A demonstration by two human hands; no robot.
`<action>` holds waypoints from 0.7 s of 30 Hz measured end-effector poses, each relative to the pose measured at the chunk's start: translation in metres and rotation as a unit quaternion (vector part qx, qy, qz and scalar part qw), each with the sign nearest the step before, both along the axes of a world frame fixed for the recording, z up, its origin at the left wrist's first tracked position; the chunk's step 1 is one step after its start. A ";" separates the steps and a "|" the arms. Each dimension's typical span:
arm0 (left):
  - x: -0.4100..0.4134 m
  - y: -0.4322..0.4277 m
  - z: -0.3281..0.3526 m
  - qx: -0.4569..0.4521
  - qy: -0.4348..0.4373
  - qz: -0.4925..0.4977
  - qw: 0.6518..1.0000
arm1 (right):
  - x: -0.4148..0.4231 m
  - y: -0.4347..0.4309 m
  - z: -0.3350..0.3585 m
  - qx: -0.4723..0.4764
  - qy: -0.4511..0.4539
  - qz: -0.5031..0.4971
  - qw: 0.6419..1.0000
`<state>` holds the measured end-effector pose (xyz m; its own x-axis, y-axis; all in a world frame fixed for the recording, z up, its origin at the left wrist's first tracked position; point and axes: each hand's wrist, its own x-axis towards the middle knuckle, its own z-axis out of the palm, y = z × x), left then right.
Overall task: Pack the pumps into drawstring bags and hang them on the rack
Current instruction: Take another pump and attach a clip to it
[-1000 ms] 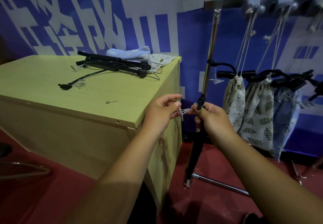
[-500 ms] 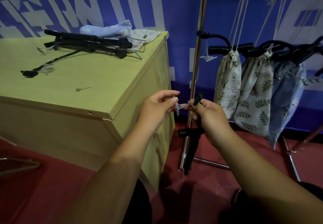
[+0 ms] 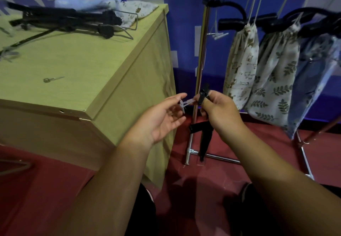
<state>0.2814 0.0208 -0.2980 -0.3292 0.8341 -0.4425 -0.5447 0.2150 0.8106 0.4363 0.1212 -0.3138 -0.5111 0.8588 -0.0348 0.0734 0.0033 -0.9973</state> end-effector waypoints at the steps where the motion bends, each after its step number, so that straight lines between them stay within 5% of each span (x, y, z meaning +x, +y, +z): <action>1: -0.001 0.000 0.000 -0.008 -0.014 -0.008 1.000 | 0.001 0.001 0.000 0.012 -0.003 0.000 1.000; 7: -0.008 0.002 -0.003 -0.012 -0.103 -0.029 0.994 | -0.001 0.002 0.003 0.038 -0.010 0.009 0.999; 16: 0.001 0.006 -0.011 0.015 -0.085 0.032 0.996 | 0.001 0.001 0.006 0.015 0.005 -0.003 1.000; 18: 0.001 0.013 -0.015 -0.024 -0.009 0.032 0.999 | 0.003 0.003 0.008 0.000 0.024 -0.007 1.000; 21: 0.012 0.019 -0.016 -0.115 0.252 -0.080 0.958 | 0.004 0.007 0.013 -0.006 0.052 0.001 0.999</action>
<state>0.2938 0.0403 -0.3135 -0.4257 0.7913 -0.4390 -0.0428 0.4670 0.8832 0.4402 0.1281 -0.3012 -0.5140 0.8577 0.0092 -0.0316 -0.0082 -0.9995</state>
